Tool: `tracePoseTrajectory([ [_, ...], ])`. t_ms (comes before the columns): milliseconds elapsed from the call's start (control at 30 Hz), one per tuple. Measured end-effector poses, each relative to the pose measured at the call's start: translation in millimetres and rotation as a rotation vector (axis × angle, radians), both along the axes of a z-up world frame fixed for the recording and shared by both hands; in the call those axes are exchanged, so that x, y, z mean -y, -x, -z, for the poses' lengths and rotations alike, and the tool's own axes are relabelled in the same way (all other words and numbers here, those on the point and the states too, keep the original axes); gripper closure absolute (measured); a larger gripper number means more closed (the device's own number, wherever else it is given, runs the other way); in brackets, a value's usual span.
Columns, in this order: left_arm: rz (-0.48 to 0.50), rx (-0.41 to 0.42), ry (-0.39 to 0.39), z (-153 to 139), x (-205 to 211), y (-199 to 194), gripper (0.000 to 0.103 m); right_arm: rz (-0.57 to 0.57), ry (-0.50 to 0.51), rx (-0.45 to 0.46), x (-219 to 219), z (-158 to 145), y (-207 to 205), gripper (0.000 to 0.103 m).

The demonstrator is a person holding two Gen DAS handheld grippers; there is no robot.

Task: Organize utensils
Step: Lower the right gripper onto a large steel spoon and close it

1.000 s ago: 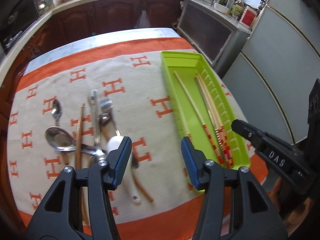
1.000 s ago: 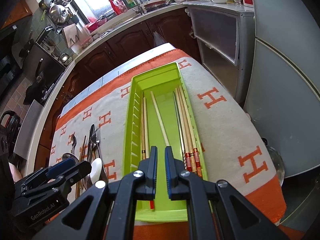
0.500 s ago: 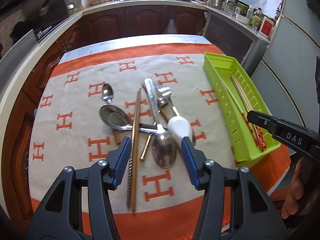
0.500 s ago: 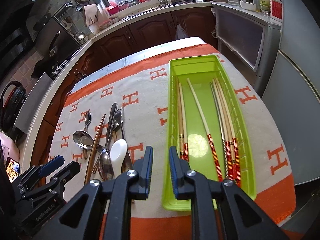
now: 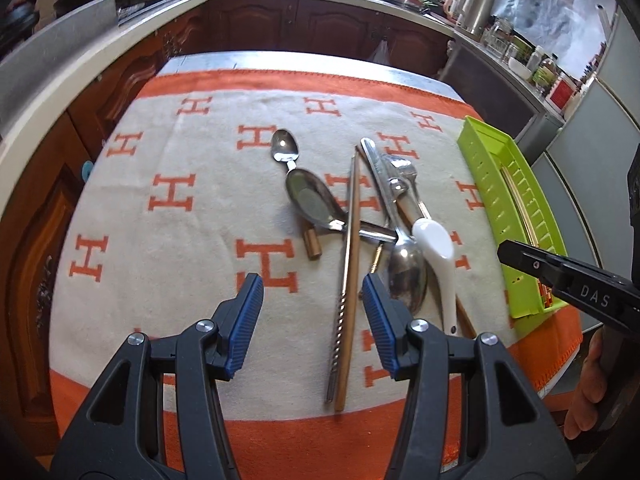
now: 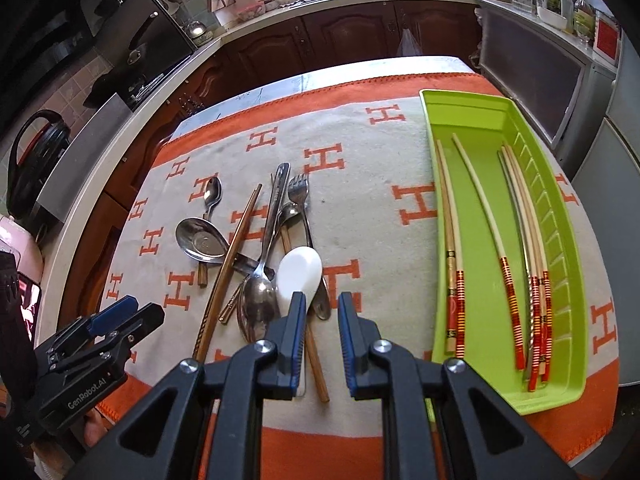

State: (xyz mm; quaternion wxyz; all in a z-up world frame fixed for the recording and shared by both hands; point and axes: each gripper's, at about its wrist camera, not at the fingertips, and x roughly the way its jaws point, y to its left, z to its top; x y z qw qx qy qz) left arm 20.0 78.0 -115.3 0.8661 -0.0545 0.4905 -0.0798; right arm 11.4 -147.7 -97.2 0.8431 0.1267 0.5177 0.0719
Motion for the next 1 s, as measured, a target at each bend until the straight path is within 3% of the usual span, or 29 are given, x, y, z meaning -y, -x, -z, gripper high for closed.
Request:
tracePoseTrajectory([
  [100, -0.014, -0.029, 0.039, 11, -8, -4, 0.055, -0.023, -0.024, -0.007, -6, 3, -5, 0.087],
  [367, -0.016, -0.061, 0.040, 26, -14, -10, 0.055, -0.088, -0.129, -0.030, -23, 11, -29, 0.087],
  [600, -0.016, -0.067, 0.044, 29, -14, -15, 0.055, -0.108, -0.255, -0.130, -27, 30, -61, 0.087],
  [1000, -0.011, -0.072, 0.054, 32, -14, -19, 0.054, -0.079, -0.271, -0.253, -33, 59, -94, 0.088],
])
